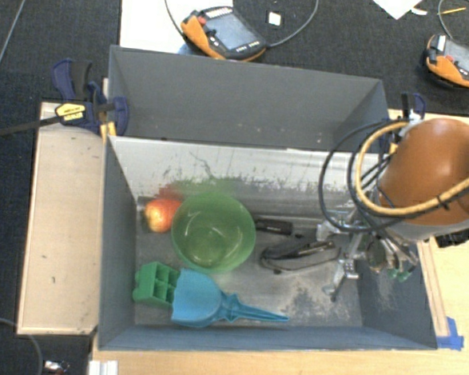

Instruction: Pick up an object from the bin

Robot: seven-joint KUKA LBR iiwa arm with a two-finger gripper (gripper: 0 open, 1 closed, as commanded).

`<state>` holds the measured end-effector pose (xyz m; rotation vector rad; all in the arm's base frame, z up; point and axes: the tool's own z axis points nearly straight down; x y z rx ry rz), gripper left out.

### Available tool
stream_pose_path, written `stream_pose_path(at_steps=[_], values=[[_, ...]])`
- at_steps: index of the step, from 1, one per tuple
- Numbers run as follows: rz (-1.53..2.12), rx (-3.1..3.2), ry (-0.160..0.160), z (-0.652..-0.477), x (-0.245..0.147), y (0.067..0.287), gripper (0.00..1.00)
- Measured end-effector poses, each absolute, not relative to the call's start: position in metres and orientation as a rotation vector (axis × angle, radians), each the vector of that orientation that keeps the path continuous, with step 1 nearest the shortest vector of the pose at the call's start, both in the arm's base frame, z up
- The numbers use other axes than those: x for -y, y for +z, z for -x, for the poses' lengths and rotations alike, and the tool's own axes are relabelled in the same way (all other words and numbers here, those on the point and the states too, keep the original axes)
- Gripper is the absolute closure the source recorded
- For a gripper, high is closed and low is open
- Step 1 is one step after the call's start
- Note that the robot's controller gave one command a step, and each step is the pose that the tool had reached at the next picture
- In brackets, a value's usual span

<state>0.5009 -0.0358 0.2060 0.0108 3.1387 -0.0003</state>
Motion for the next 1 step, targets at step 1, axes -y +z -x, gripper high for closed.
stream_pose_path(at_steps=[1], values=[[0.404, -3.106, -0.002, -0.5838, 0.0587, 0.0790, 0.00]])
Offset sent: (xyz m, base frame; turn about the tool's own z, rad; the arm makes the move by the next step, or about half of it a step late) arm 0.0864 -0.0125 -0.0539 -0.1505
